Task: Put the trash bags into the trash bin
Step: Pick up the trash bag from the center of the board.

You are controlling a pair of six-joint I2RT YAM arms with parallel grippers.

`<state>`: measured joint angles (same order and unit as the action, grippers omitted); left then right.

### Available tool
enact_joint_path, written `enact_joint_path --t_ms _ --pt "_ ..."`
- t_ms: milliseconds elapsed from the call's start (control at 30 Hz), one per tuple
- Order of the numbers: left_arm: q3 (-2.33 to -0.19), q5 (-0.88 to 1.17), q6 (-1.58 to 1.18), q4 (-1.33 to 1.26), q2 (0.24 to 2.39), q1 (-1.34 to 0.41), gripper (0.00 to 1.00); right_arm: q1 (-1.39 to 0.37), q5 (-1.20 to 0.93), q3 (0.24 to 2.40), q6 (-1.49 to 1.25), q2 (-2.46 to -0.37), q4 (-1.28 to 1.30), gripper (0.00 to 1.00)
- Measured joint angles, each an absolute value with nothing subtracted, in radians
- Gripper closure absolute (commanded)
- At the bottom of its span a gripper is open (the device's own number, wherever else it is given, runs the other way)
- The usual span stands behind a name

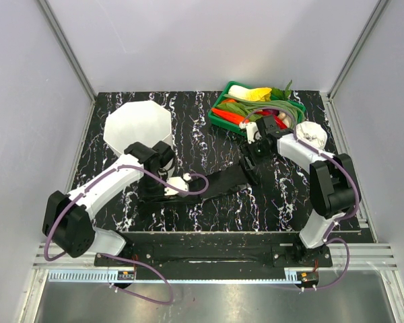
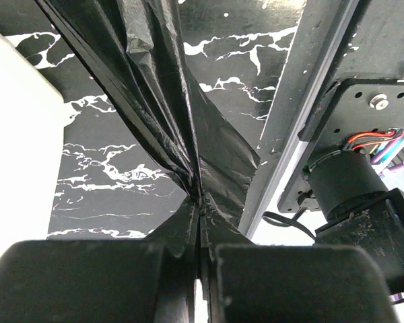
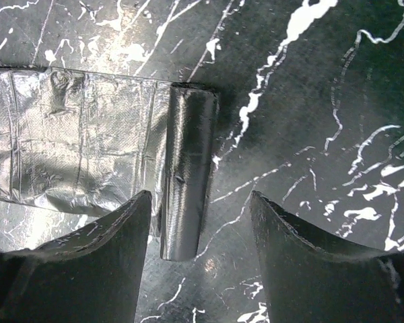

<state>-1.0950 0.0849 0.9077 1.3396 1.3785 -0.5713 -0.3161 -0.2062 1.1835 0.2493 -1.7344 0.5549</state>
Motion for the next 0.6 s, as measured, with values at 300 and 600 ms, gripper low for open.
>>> enact_joint_path --t_ms 300,600 --pt "-1.124 0.115 0.89 1.342 1.395 -0.591 1.0 -0.355 -0.2 1.183 0.249 -1.806 0.524 0.56" --pt "-1.232 0.172 0.86 1.328 1.416 -0.625 0.98 -0.353 -0.182 1.163 0.25 -1.813 0.511 0.83"
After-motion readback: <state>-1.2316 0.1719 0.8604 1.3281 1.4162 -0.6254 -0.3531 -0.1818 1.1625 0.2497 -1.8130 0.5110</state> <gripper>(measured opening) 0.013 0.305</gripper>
